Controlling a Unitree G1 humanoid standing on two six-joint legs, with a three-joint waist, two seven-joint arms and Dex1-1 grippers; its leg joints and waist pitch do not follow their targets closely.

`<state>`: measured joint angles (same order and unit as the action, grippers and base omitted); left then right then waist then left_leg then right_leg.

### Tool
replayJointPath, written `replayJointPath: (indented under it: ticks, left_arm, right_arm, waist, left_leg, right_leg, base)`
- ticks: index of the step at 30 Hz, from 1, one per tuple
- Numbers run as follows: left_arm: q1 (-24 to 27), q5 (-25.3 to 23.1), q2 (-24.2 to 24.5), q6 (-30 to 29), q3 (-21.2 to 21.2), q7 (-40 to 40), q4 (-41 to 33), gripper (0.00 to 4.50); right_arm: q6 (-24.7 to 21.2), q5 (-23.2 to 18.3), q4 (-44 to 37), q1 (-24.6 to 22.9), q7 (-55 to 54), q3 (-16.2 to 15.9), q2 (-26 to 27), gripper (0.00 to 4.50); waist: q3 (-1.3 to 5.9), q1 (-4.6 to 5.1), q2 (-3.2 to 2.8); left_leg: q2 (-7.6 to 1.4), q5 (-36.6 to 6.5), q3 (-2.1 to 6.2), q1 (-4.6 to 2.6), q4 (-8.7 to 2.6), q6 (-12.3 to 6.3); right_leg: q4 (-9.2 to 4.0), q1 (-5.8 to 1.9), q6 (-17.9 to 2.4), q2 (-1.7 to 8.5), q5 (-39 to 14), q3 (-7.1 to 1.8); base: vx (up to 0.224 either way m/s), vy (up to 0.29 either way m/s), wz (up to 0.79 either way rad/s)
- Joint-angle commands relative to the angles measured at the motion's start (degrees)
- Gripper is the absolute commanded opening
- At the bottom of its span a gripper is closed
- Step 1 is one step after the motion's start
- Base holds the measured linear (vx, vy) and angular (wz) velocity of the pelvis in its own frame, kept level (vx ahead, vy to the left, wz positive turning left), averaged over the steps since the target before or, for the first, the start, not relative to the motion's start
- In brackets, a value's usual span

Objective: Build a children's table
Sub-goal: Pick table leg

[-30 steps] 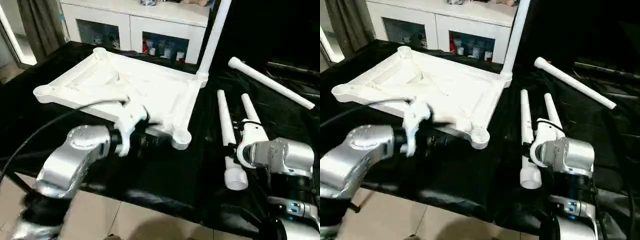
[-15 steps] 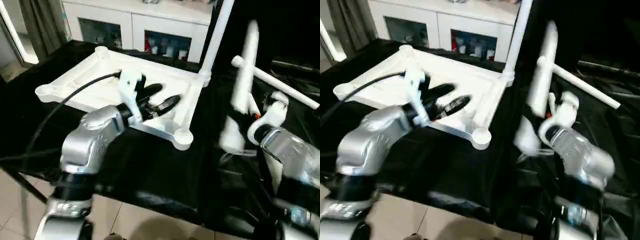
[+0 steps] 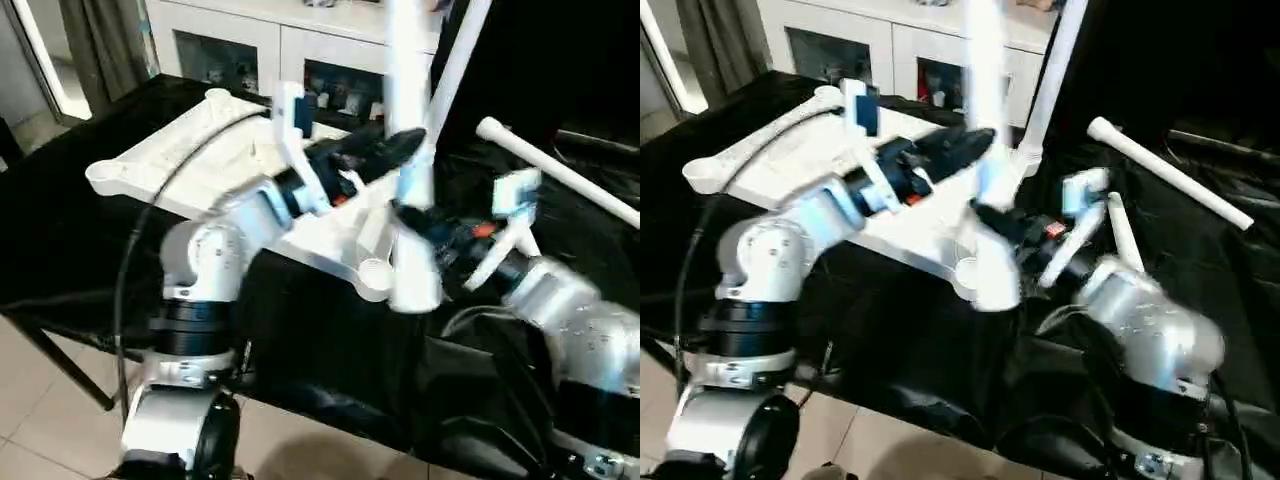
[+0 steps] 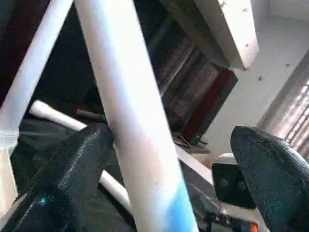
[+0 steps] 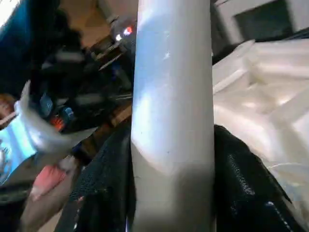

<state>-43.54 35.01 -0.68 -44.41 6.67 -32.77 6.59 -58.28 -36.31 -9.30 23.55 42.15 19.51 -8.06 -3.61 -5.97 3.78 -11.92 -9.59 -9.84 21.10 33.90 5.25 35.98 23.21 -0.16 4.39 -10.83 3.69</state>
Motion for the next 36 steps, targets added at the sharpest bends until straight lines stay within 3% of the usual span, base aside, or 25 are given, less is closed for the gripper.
replayJointPath:
  ticks: [1,6,7,14,17,20,23,29,32,36]
  left_arm:
    - [-1.3,-1.4,-0.2,-1.8,-1.0,2.3,1.8,4.5]
    - [-1.5,-1.0,-0.5,-2.2,-0.2,4.0,2.7,4.5]
    - [-1.6,0.0,-0.7,-2.5,0.8,4.4,2.8,4.22]
    - [-2.5,-0.4,-1.7,-2.1,3.4,10.4,4.5,3.66]
    - [-2.5,-0.3,-1.9,-2.4,3.8,11.2,4.3,3.33]
    - [-2.5,-0.3,-1.9,-2.5,3.8,11.2,4.2,3.21]
    - [-2.7,-1.3,-2.3,-2.6,3.6,14.7,4.6,2.82]
    - [-3.1,-2.2,-2.7,-1.5,4.1,17.2,5.4,2.38]
    - [-2.6,-1.4,-2.3,-2.3,4.1,17.0,4.7,2.04]
    - [-2.6,-1.4,-1.9,-1.8,3.8,16.8,4.6,1.91]
  right_arm:
    - [1.4,-0.6,-2.1,-0.1,1.0,-1.4,-1.2,1.86]
    - [2.4,0.0,-1.9,0.2,1.4,-3.4,-2.2,1.86]
    - [4.2,2.0,-1.0,0.6,1.1,-5.3,-3.0,1.86]
    - [13.3,12.4,1.3,2.3,-2.8,-14.5,-5.2,1.86]
    - [14.9,14.4,1.1,2.8,-5.4,-16.4,-4.6,1.86]
    - [15.4,14.8,1.2,3.0,-6.2,-16.7,-4.4,1.86]
    - [17.4,16.7,1.7,3.5,-8.4,-18.0,-3.5,1.86]
    - [19.0,17.7,2.5,3.6,-10.2,-19.0,-3.2,1.86]
    - [19.3,17.8,2.5,3.6,-10.5,-19.6,-2.9,1.86]
    - [19.9,18.2,2.7,3.8,-10.7,-20.2,-2.9,1.86]
  waist:
    - [4.11,-0.35,0.82]
    - [4.18,-0.49,1.04]
    - [4.21,-0.51,1.14]
    - [4.2,-0.48,1.07]
    - [4.23,-0.43,0.95]
    - [4.22,-0.41,0.9]
    - [4.19,-0.38,0.68]
    - [4.17,-0.39,0.86]
    - [4.2,-0.39,0.82]
    - [4.24,-0.4,1.0]
  left_leg:
    - [-0.69,-7.2,-0.13,-0.14,-3.66,0.07]
    - [-0.86,-6.4,-0.06,-0.27,-3.73,0.37]
    - [-0.89,-6.1,-0.07,-0.22,-3.67,0.56]
    - [-0.71,-6.1,-0.13,-0.13,-3.51,0.61]
    - [-0.71,-5.9,-0.09,-0.19,-3.53,0.43]
    - [-0.7,-6.5,-0.09,-0.24,-3.55,0.28]
    - [-0.75,-6.9,-0.03,-0.26,-3.61,0.57]
    - [-0.64,-7.5,-0.07,-0.26,-3.59,0.62]
    - [-0.71,-7.3,0.02,-0.25,-3.64,0.68]
    - [-0.71,-6.9,-0.06,-0.3,-3.55,0.35]
  right_leg:
    - [-5.06,-3.22,-5.3,3.12,-14.8,-2.31]
    - [-4.87,-3.17,-5.7,3.11,-12.3,-2.32]
    - [-4.76,-3.24,-6.0,3.14,-11.4,-2.29]
    - [-4.69,-3.31,-6.5,3.1,-10.0,-2.4]
    - [-4.51,-3.38,-6.9,3.0,-8.8,-2.42]
    - [-4.51,-3.38,-7.1,2.97,-8.9,-2.39]
    - [-4.48,-3.31,-7.1,2.96,-8.8,-2.4]
    - [-4.66,-3.33,-6.3,2.91,-9.6,-2.42]
    - [-4.48,-3.37,-6.5,2.92,-8.8,-2.37]
    - [-4.37,-3.36,-7.0,2.89,-7.3,-2.42]
  base:
    - [0.0,0.0,0.0]
    - [0.0,0.0,0.0]
    - [0.0,0.0,0.0]
    - [0.0,0.0,0.0]
    - [0.0,0.0,0.0]
    - [0.0,0.0,0.0]
    - [0.0,0.0,0.0]
    - [0.0,0.0,0.0]
    - [0.0,0.0,0.0]
    - [0.0,0.0,0.0]
